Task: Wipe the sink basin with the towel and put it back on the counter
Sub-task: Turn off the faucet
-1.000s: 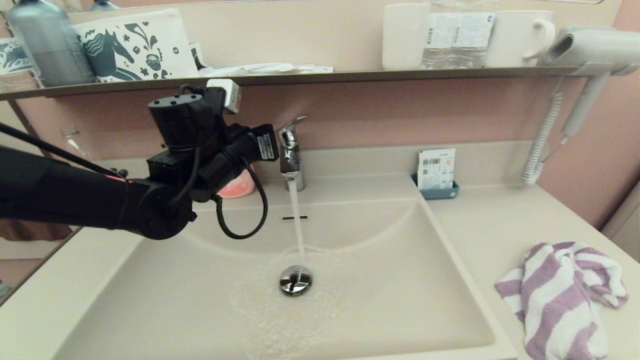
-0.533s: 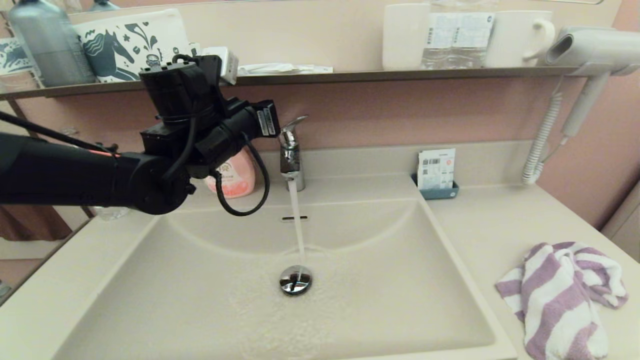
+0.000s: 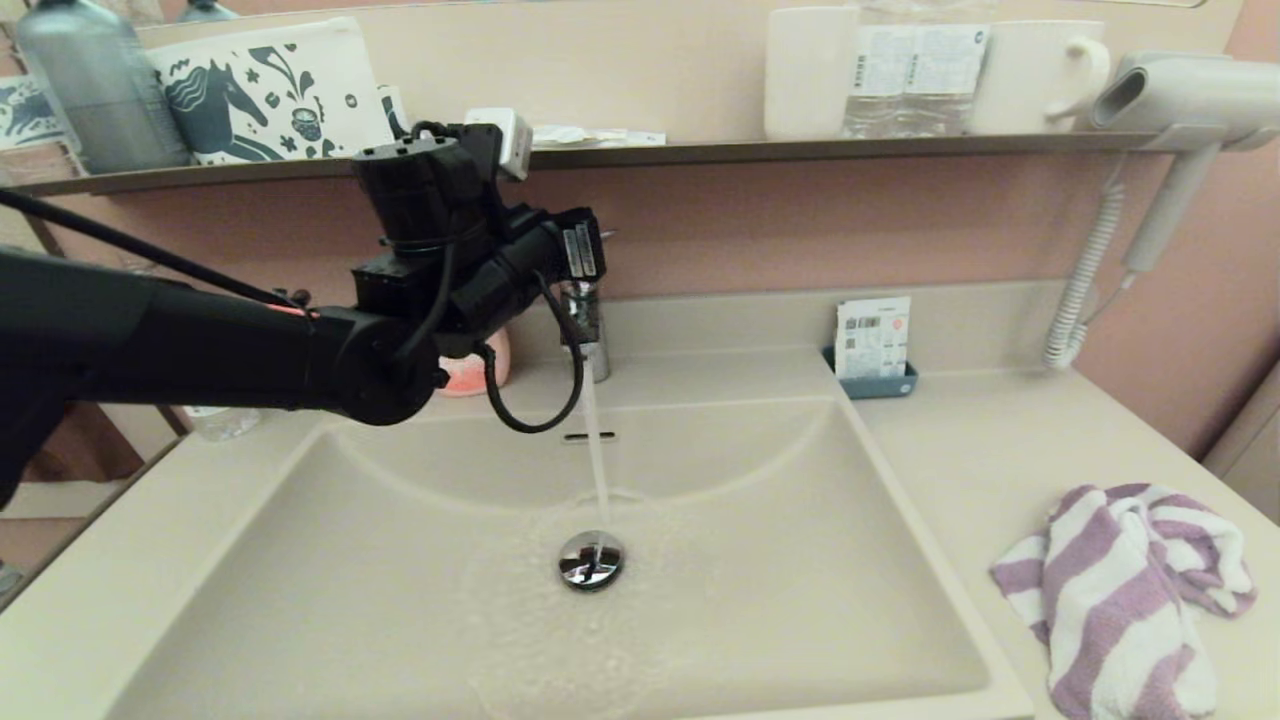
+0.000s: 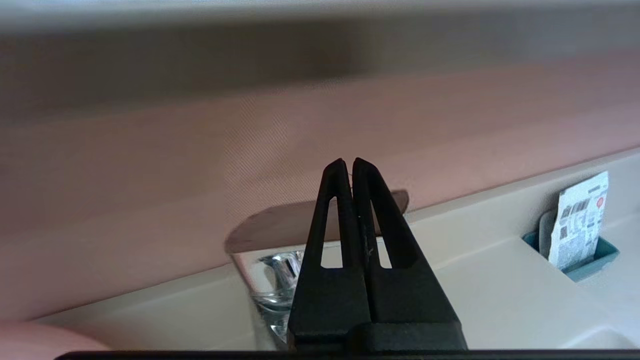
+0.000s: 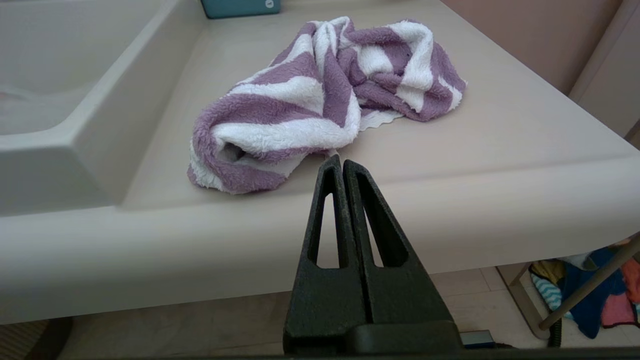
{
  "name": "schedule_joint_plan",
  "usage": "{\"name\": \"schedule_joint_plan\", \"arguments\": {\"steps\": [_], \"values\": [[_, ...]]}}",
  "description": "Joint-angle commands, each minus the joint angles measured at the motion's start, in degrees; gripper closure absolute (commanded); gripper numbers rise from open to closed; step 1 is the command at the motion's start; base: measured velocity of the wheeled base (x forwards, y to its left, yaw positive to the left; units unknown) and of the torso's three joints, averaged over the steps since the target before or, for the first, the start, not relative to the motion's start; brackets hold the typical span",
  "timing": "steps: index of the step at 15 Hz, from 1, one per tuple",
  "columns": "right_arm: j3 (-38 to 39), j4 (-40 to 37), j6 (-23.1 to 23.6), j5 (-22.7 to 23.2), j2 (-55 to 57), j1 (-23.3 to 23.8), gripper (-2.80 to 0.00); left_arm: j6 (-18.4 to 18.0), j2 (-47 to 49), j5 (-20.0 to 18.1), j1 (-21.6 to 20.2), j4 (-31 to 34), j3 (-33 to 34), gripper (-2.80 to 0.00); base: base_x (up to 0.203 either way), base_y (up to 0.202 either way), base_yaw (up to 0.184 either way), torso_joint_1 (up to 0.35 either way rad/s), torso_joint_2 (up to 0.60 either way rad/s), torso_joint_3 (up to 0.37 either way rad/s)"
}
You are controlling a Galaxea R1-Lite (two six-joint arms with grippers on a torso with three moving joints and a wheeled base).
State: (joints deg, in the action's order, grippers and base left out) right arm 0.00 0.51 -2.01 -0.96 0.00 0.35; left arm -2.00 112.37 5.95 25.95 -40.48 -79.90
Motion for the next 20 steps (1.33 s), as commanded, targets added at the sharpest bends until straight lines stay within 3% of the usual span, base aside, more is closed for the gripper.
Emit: {"name": "schedule_joint_plan", "arguments": {"steps": [1, 11, 13, 16, 20], "values": [[0.0, 0.0, 0.0, 0.0, 0.0, 0.0, 0.00, 0.0, 1.4, 0.0, 0.4, -0.3, -0.3, 0.00, 0.000, 0.000, 0.000, 0.000, 0.00, 0.000], [0.0, 0.0, 0.0, 0.0, 0.0, 0.0, 0.00, 0.0, -1.2, 0.6, 3.4, -4.6, 8.3, 0.00, 0.000, 0.000, 0.000, 0.000, 0.00, 0.000], [0.0, 0.0, 0.0, 0.0, 0.0, 0.0, 0.00, -0.1, -2.9, 0.6, 2.7, -4.5, 8.4, 0.00, 0.000, 0.000, 0.000, 0.000, 0.00, 0.000], [0.0, 0.0, 0.0, 0.0, 0.0, 0.0, 0.00, 0.0, -8.0, 0.3, -1.6, -4.4, 9.6, 0.00, 0.000, 0.000, 0.000, 0.000, 0.00, 0.000], [0.0, 0.0, 0.0, 0.0, 0.0, 0.0, 0.00, 0.1, -19.5, 0.1, -2.6, -4.7, 25.1, 0.00, 0.000, 0.000, 0.000, 0.000, 0.00, 0.000]]}}
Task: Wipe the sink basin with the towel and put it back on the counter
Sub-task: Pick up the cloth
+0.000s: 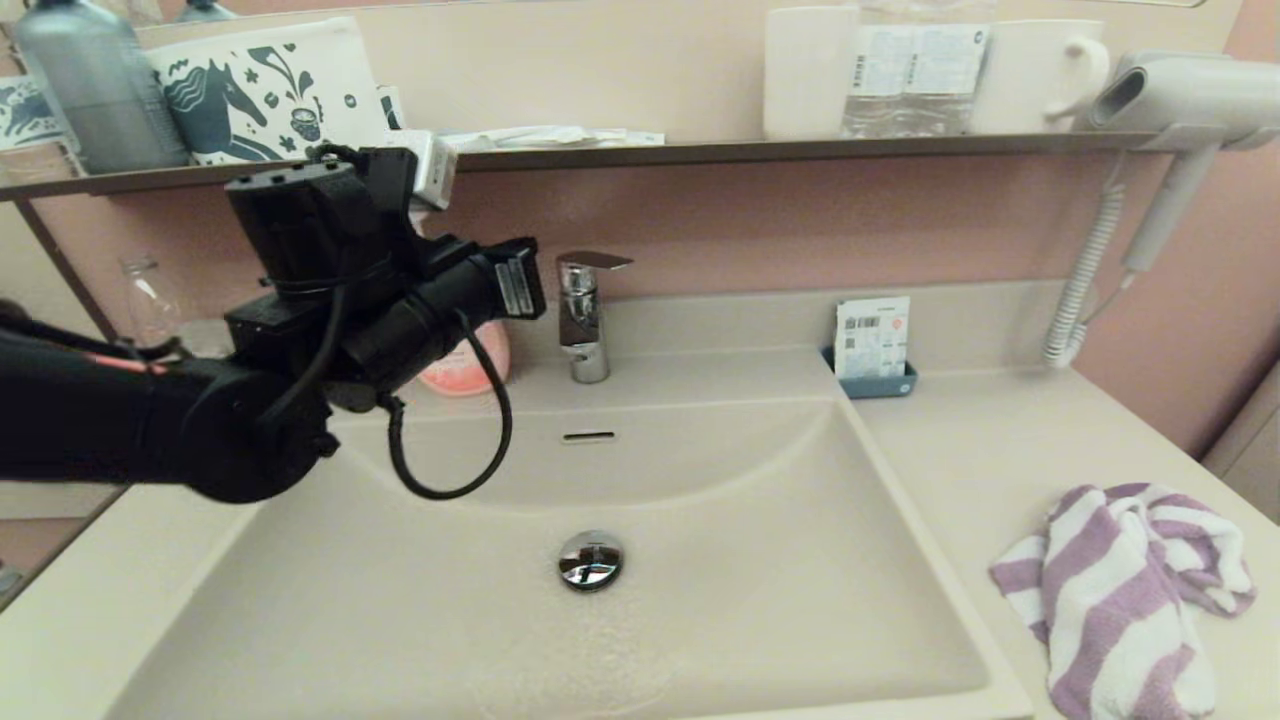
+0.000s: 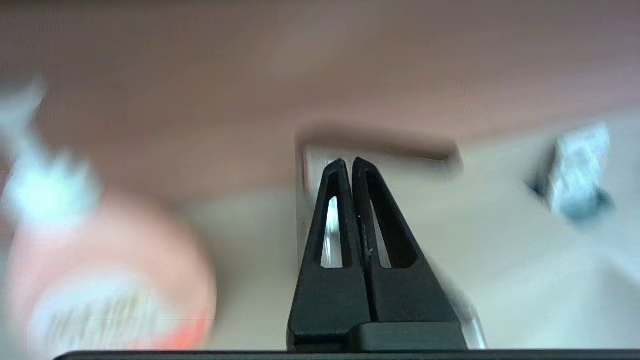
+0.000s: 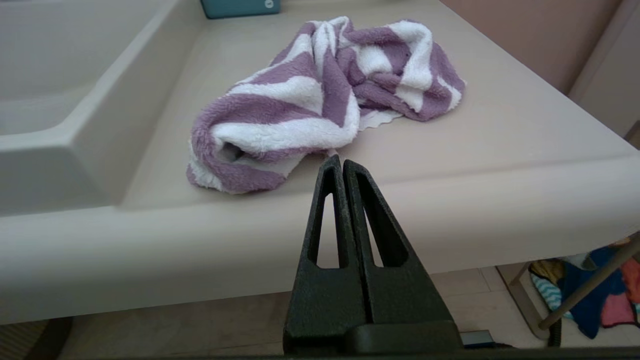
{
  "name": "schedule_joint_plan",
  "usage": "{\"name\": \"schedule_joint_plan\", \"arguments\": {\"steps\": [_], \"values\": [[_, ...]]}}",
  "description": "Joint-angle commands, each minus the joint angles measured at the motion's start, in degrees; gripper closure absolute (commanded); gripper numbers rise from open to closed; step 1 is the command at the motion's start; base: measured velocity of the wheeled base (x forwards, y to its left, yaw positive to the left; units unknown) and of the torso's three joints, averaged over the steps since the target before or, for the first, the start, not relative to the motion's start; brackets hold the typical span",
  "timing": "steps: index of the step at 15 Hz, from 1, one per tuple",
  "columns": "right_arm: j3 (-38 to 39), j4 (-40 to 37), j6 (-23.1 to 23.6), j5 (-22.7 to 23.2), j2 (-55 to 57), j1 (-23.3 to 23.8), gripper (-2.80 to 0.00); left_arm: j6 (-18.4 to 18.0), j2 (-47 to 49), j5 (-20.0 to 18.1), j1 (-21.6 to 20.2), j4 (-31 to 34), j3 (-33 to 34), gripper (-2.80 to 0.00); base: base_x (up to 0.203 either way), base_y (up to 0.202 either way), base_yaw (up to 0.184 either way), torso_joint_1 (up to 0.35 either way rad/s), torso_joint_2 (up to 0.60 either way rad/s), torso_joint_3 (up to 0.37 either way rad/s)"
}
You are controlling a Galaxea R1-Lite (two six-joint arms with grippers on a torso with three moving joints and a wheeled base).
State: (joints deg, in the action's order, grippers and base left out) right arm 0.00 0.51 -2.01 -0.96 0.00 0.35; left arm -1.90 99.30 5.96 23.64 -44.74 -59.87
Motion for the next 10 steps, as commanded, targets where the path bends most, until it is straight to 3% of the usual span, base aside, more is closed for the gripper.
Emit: {"name": "schedule_joint_plan", "arguments": {"steps": [1, 7, 8, 10], "values": [[0.0, 0.0, 0.0, 0.0, 0.0, 0.0, 0.00, 0.1, -10.4, 0.1, -0.4, -0.5, 9.2, 0.00, 0.000, 0.000, 0.000, 0.000, 0.00, 0.000], [0.0, 0.0, 0.0, 0.0, 0.0, 0.0, 0.00, -0.2, -38.3, 0.9, -0.7, 0.7, 27.8, 0.00, 0.000, 0.000, 0.000, 0.000, 0.00, 0.000], [0.0, 0.0, 0.0, 0.0, 0.0, 0.0, 0.00, -0.4, -42.8, 1.0, -1.8, 1.1, 30.2, 0.00, 0.000, 0.000, 0.000, 0.000, 0.00, 0.000], [0.0, 0.0, 0.0, 0.0, 0.0, 0.0, 0.00, -0.9, -50.4, 0.9, -8.9, 1.6, 33.8, 0.00, 0.000, 0.000, 0.000, 0.000, 0.00, 0.000]]}}
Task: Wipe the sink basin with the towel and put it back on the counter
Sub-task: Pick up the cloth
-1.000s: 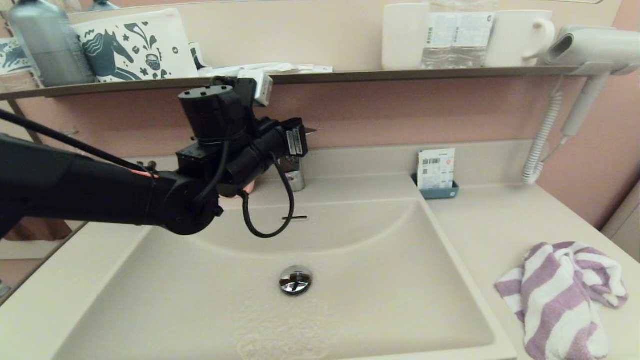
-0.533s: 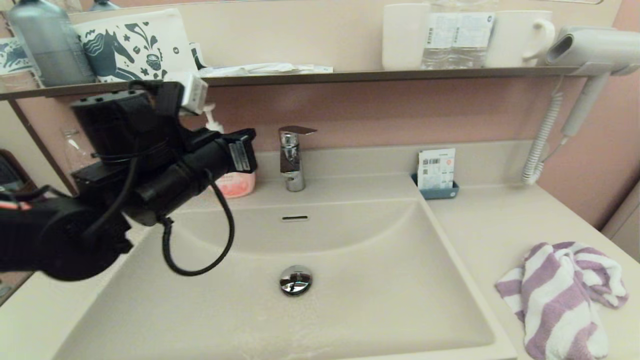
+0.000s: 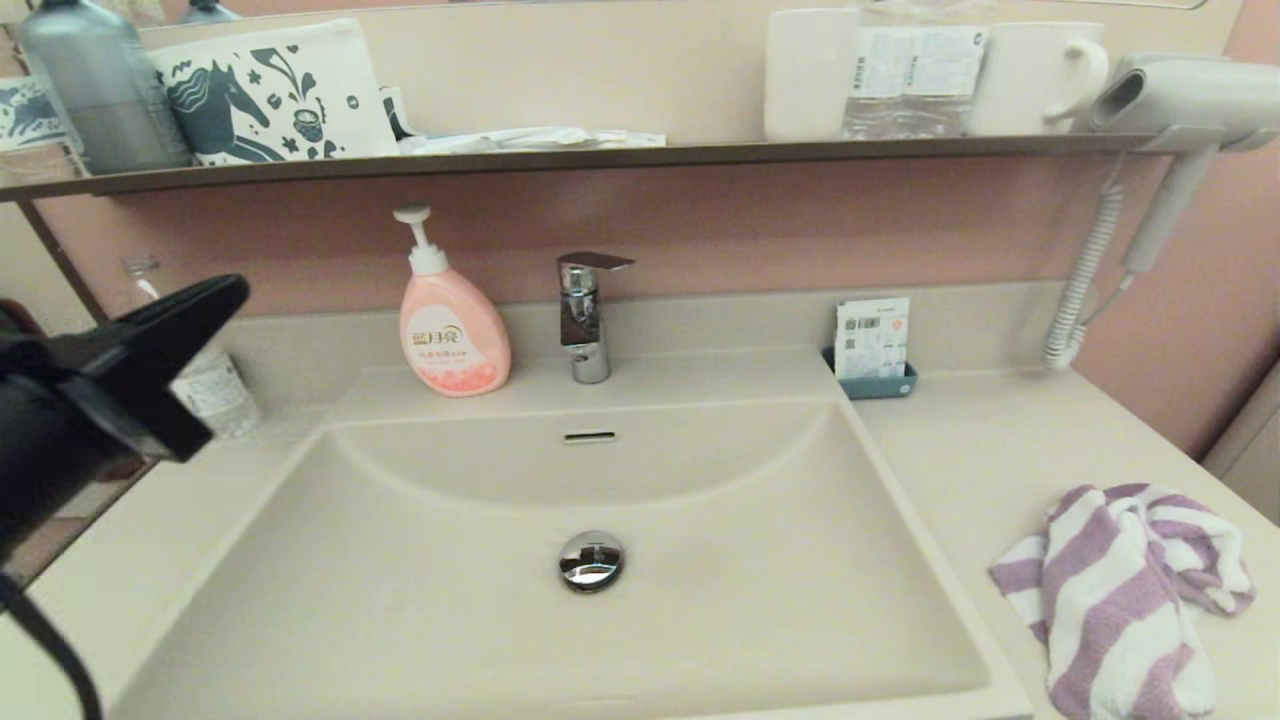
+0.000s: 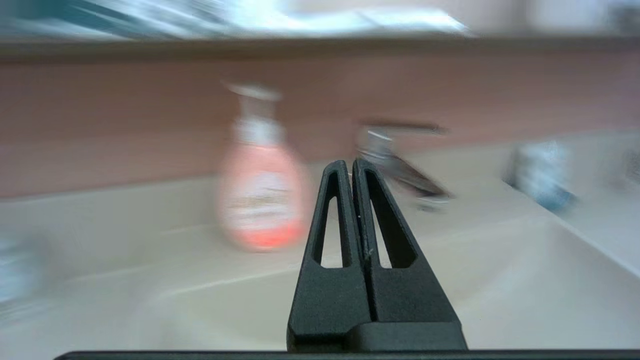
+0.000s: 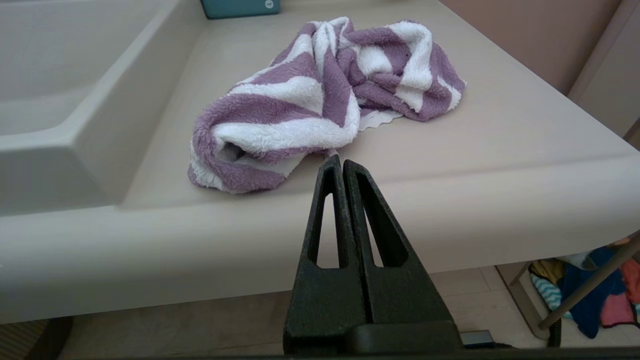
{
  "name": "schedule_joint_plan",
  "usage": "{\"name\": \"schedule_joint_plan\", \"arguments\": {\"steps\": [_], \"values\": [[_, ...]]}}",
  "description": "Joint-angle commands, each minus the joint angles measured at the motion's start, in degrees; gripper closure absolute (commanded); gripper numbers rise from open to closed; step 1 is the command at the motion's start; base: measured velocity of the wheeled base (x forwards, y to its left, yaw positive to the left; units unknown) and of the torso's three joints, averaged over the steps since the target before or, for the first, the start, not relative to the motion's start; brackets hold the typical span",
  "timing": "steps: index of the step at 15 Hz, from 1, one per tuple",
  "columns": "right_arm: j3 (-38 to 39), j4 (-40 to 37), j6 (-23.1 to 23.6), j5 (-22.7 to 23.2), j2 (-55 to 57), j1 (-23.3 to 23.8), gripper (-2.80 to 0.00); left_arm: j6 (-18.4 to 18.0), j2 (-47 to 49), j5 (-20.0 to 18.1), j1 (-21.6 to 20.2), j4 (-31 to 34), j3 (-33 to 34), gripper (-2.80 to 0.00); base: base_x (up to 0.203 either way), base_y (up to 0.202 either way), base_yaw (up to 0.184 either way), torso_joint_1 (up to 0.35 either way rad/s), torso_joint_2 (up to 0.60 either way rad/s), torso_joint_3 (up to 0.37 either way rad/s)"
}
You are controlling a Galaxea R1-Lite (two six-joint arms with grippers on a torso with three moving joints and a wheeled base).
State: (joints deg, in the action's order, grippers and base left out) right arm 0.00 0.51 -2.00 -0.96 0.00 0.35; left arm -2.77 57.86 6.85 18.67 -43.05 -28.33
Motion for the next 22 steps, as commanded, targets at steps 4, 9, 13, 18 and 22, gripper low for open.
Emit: {"name": "schedule_joint_plan", "arguments": {"steps": [4, 9, 13, 18, 22], "values": [[0.0, 0.0, 0.0, 0.0, 0.0, 0.0, 0.00, -0.5, -26.4, -1.3, -14.4, 5.5, 7.8, 0.00, 0.000, 0.000, 0.000, 0.000, 0.00, 0.000], [0.0, 0.0, 0.0, 0.0, 0.0, 0.0, 0.00, -0.6, -47.2, -4.8, -17.7, 28.7, 10.2, 0.00, 0.000, 0.000, 0.000, 0.000, 0.00, 0.000], [0.0, 0.0, 0.0, 0.0, 0.0, 0.0, 0.00, -0.6, -54.8, -7.9, -18.6, 38.6, 17.4, 0.00, 0.000, 0.000, 0.000, 0.000, 0.00, 0.000], [0.0, 0.0, 0.0, 0.0, 0.0, 0.0, 0.00, -0.5, -57.8, -8.8, -18.7, 38.5, 25.8, 0.00, 0.000, 0.000, 0.000, 0.000, 0.00, 0.000], [0.0, 0.0, 0.0, 0.0, 0.0, 0.0, 0.00, -0.3, -57.8, -8.8, -18.7, 38.3, 28.3, 0.00, 0.000, 0.000, 0.000, 0.000, 0.00, 0.000]]}}
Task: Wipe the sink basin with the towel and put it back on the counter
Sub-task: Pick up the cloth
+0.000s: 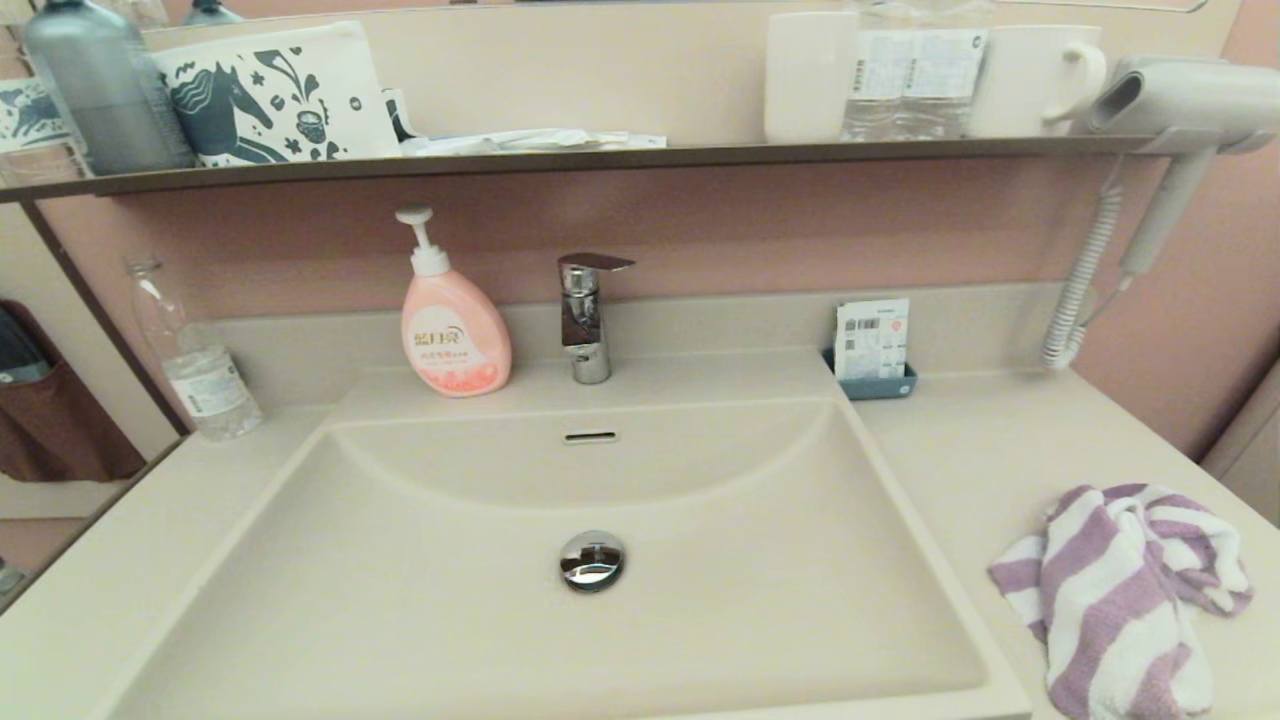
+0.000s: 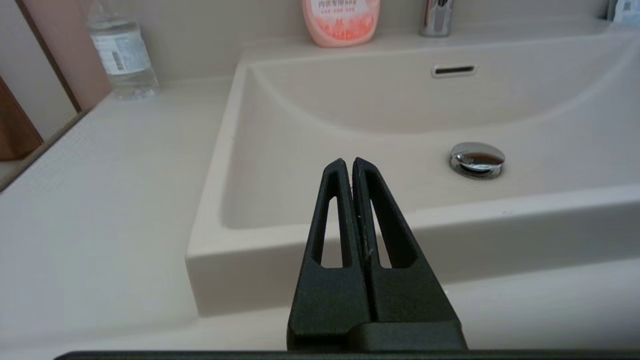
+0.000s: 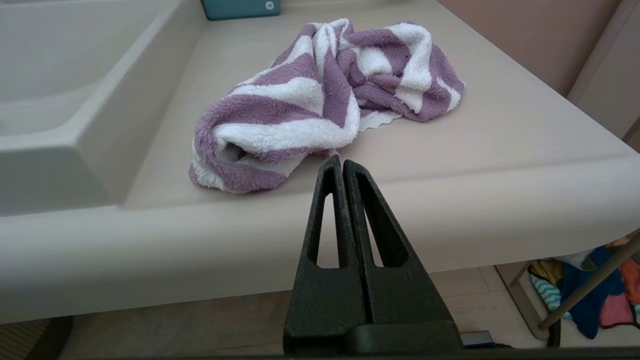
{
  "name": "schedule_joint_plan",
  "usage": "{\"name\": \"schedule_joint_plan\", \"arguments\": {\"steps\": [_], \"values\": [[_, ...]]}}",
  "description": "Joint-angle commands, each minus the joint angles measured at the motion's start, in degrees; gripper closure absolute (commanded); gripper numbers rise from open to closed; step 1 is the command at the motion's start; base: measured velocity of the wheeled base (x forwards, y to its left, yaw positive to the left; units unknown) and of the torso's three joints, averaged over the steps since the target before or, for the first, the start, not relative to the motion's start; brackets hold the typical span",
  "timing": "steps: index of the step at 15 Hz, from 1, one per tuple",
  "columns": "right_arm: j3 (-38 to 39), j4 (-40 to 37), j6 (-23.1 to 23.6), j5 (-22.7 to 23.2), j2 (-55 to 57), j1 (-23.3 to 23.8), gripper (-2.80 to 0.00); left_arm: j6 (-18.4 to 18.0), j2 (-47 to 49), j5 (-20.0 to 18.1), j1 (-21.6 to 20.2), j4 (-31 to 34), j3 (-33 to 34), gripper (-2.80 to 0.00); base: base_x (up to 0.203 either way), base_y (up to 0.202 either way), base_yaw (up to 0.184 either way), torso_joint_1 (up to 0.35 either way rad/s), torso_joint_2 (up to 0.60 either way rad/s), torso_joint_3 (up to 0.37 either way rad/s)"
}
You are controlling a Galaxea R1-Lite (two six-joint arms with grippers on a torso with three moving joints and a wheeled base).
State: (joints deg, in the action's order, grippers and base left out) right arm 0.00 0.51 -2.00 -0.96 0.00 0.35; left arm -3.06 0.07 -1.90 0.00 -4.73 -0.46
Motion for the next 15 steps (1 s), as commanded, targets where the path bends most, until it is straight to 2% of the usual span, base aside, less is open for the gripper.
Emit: {"name": "schedule_joint_plan", "arguments": {"steps": [1, 5, 15], "values": [[0.0, 0.0, 0.0, 0.0, 0.0, 0.0, 0.00, 0.1, 0.0, -0.1, 0.0, 0.6, 0.5, 0.00, 0.000, 0.000, 0.000, 0.000, 0.00, 0.000], [0.0, 0.0, 0.0, 0.0, 0.0, 0.0, 0.00, 3.2, 0.0, -0.1, 0.0, 0.6, 0.5, 0.00, 0.000, 0.000, 0.000, 0.000, 0.00, 0.000], [-0.4, 0.0, -0.1, -0.8, 0.0, 0.3, 0.00, 4.7, 0.0, 0.2, 0.0, 0.6, 0.5, 0.00, 0.000, 0.000, 0.000, 0.000, 0.00, 0.000]]}}
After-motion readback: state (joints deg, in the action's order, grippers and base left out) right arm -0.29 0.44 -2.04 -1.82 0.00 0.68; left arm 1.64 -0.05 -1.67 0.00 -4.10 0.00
